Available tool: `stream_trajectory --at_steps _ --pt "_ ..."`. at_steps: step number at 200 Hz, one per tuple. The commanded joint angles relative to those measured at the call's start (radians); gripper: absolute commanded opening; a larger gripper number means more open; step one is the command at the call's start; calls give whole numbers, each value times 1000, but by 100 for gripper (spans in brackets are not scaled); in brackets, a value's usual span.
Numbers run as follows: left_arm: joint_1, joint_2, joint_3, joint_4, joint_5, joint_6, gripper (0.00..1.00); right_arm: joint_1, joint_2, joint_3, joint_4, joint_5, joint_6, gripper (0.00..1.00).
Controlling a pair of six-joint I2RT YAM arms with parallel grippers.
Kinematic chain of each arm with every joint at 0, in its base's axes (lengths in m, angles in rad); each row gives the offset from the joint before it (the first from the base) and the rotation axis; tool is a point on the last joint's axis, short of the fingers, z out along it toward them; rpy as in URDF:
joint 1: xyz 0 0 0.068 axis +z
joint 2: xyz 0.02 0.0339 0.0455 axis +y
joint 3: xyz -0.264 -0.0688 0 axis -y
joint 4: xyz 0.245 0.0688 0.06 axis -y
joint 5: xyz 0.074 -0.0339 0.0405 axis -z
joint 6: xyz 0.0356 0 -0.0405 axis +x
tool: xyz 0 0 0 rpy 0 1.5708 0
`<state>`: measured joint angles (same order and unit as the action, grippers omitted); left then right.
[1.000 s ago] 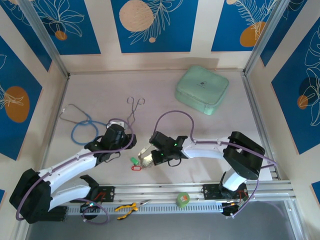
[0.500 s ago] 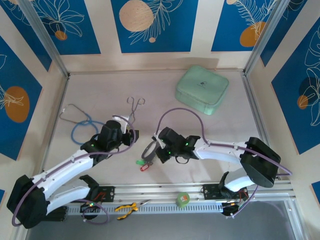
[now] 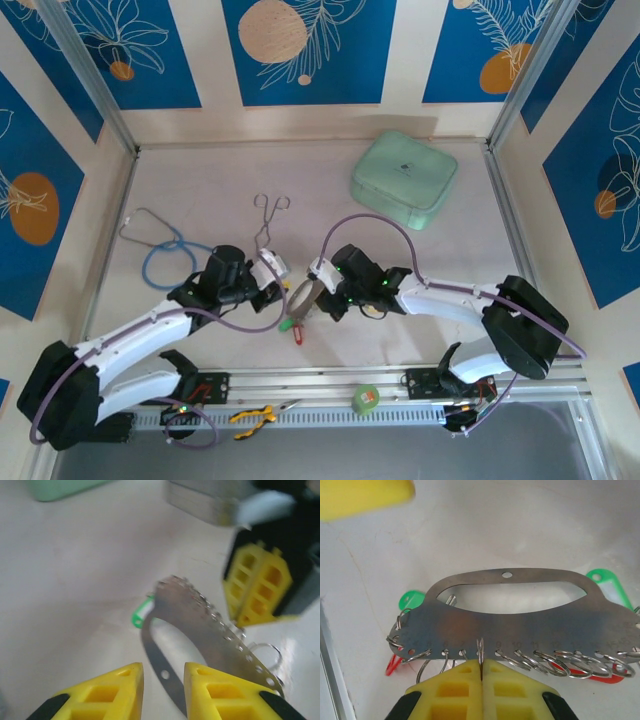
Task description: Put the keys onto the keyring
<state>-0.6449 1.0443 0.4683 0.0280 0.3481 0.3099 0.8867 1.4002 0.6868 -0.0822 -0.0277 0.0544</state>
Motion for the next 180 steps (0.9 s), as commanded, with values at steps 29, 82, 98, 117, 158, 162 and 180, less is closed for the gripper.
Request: stream_trajectory --at_steps 29,82,98,117,158,162,180 --pt "-2 119 99 -62 233 293 28 -33 -45 -51 118 -116 -103 0" --pt "17 265 163 -32 360 402 24 -46 -53 -101 211 -146 -93 0" --pt "30 291 182 -59 404 435 24 -50 -55 -109 230 -148 -93 0" --pt "50 302 193 -94 449 463 24 -58 -63 -119 246 -150 -91 0" --pt "70 334 214 -118 486 490 29 -66 -94 -158 307 -170 -90 0" --pt "70 339 219 -121 488 493 29 -67 -95 -159 311 -173 -91 0" --pt "70 377 252 -161 499 512 31 -68 -101 -164 320 -178 -91 0"
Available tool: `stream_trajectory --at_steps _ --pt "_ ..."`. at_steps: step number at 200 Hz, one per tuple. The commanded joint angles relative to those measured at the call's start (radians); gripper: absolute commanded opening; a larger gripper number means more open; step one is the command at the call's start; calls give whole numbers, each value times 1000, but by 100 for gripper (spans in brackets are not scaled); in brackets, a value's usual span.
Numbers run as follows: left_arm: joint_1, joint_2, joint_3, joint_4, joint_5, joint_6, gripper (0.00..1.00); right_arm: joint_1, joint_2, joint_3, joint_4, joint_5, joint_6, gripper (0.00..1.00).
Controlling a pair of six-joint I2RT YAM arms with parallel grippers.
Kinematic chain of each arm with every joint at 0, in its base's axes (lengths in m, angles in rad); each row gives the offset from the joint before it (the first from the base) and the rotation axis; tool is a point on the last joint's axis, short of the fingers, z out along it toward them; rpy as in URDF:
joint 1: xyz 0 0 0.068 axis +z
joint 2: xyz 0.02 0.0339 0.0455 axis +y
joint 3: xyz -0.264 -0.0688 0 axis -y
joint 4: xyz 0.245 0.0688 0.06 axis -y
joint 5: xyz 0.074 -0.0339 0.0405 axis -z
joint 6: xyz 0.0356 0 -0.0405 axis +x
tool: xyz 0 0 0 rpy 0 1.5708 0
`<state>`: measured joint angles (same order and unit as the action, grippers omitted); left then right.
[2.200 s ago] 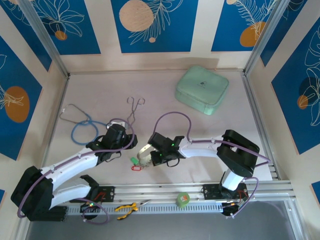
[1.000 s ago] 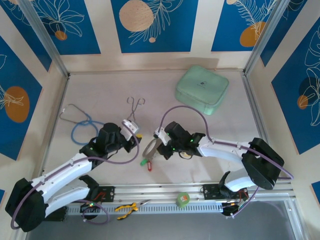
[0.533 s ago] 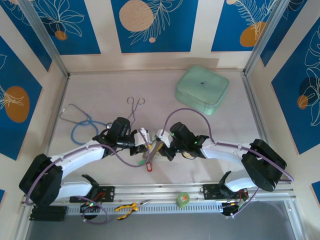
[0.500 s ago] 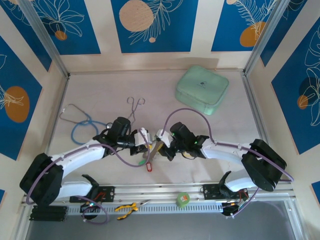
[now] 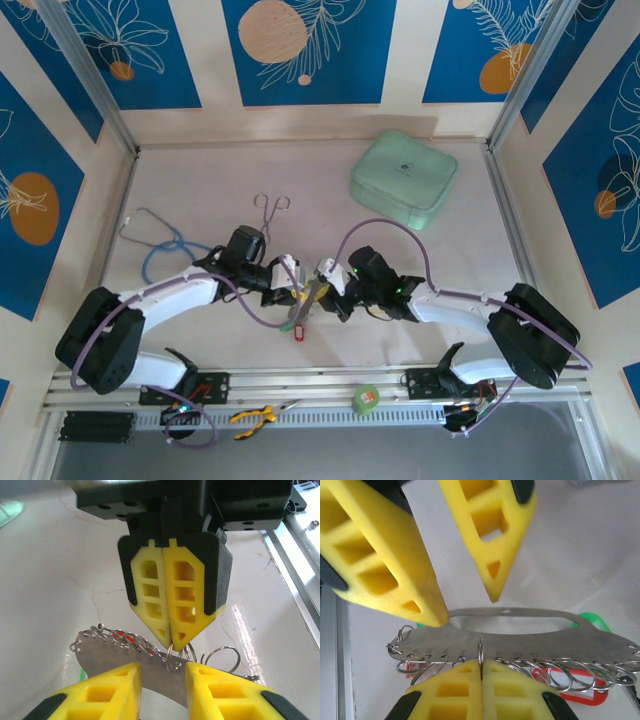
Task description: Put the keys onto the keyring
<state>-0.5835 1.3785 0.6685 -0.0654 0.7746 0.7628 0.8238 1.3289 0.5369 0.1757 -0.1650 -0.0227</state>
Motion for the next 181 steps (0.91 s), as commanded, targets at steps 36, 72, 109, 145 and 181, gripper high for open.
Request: stream_trajectory --at_steps 36,72,109,145,181 --pt "8 101 103 -137 93 101 30 -5 -29 -15 74 -45 -13 0" --pt "8 126 134 -200 115 133 27 -5 -31 -16 84 -36 -8 0" --pt "8 147 161 -236 117 146 22 -4 -33 -15 97 -34 -2 0" --pt "8 157 185 -271 121 164 10 0 -32 -15 106 -26 0 0" --pt "9 172 207 -293 118 170 11 1 -39 -15 117 -23 0 0"
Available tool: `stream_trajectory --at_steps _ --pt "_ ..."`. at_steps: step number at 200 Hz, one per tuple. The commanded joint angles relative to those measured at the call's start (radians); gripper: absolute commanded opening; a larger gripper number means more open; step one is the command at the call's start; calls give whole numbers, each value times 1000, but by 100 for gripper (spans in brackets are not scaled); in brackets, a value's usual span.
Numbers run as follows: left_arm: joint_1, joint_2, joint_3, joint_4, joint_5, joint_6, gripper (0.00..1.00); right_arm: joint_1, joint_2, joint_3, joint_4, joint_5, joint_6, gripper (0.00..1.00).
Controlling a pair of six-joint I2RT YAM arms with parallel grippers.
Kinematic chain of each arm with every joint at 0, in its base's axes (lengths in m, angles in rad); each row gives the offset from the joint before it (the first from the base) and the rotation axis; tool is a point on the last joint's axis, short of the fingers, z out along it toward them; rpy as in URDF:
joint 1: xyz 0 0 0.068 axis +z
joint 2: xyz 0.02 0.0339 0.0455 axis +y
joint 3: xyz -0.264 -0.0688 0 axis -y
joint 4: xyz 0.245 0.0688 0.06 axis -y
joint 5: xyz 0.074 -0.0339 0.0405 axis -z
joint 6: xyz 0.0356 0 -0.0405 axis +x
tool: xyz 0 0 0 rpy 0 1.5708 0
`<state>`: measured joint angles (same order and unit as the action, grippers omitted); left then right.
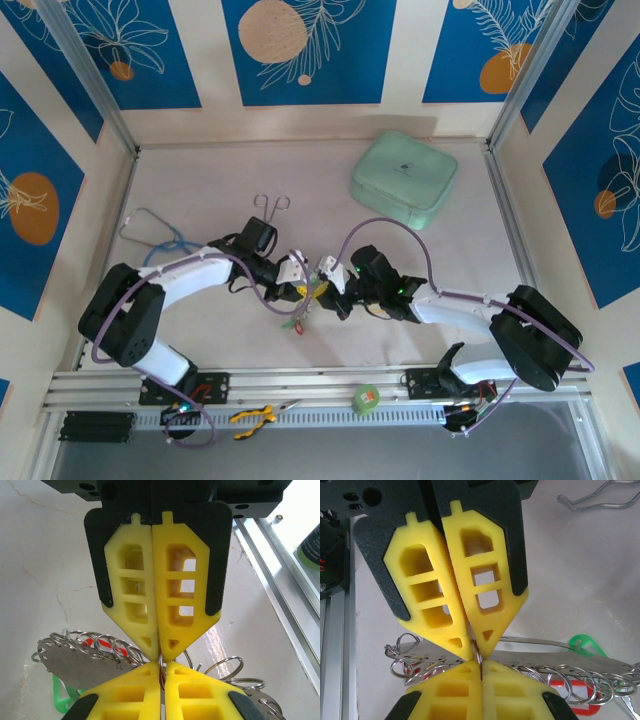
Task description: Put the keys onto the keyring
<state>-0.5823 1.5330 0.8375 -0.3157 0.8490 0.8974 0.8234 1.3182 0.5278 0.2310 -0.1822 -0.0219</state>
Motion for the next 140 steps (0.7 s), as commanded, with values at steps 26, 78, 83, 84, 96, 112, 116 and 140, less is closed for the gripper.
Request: stream_trajectory --at_steps 26,78,83,84,96,112,116,140 --pt "8 24 43 -36 35 26 16 2 -30 -7 66 -5 0 0" --pt "8 41 60 -38 27 11 11 5 -38 -17 100 -5 6 0" --pt "7 42 62 -38 26 9 10 6 -40 -19 103 -4 7 0" --pt "7 43 63 -38 26 8 9 6 -40 -20 103 -4 6 0" --pt "8 48 68 -41 23 3 2 6 -45 -23 110 -4 3 0" --pt "7 50 73 -28 12 -25 0 6 -53 -30 117 4 4 0" --pt "8 50 72 -16 5 -42 0 6 -56 -31 117 12 7 0" --pt "7 29 59 76 -75 -191 0 -13 -83 -48 111 58 51 32"
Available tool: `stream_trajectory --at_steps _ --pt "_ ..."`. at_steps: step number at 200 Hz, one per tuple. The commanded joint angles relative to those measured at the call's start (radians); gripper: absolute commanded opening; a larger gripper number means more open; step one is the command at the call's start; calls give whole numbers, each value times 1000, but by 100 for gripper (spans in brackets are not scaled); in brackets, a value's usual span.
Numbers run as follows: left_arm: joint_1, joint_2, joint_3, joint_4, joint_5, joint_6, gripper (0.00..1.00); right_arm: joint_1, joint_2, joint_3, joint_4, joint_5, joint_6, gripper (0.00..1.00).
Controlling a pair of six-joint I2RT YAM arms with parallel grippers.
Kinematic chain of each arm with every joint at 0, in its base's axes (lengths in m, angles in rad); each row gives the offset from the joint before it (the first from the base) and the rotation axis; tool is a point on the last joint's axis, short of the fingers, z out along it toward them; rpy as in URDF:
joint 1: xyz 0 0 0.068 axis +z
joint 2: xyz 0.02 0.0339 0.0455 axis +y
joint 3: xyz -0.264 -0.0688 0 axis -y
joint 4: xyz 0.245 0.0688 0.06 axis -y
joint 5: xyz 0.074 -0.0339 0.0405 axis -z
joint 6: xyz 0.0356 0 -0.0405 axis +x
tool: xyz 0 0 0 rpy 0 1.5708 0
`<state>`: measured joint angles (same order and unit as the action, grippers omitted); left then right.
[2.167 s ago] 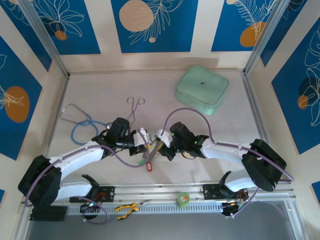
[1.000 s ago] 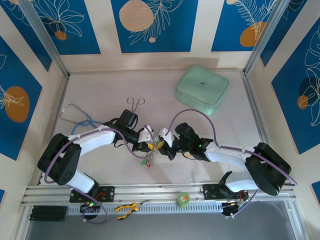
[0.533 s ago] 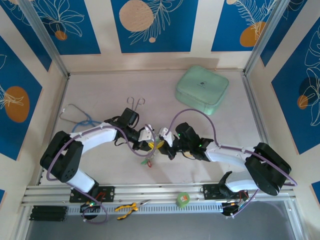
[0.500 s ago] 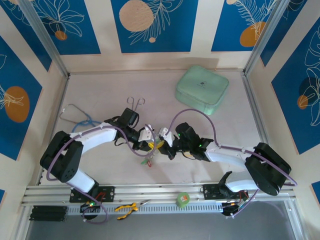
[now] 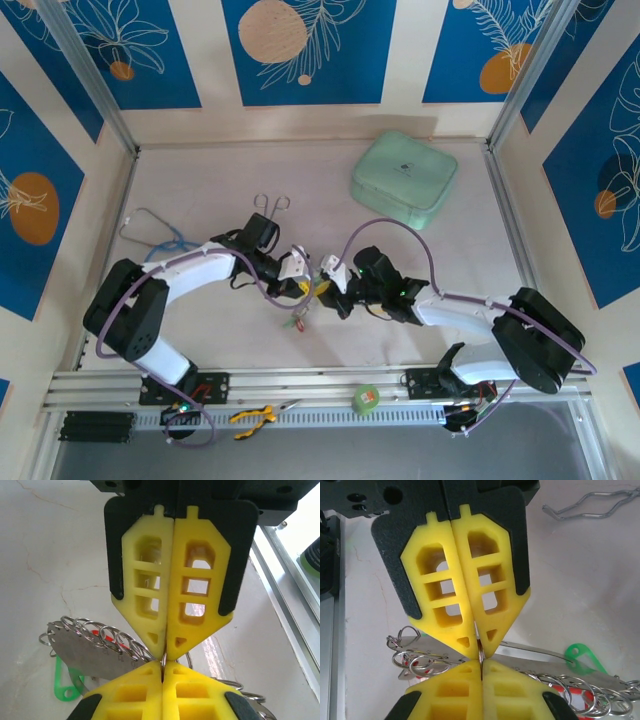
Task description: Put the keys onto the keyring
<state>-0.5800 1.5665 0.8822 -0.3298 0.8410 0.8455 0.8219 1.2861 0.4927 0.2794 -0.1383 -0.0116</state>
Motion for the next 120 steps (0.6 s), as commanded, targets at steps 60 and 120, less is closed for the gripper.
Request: stream_trajectory --at_steps 60,120 --pt "-27 -92 37 181 -444 -721 0 -78 -249 -6 -109 115 164 58" --pt "-73 -173 30 122 -616 -1309 0 -79 -344 77 -318 171 225 55"
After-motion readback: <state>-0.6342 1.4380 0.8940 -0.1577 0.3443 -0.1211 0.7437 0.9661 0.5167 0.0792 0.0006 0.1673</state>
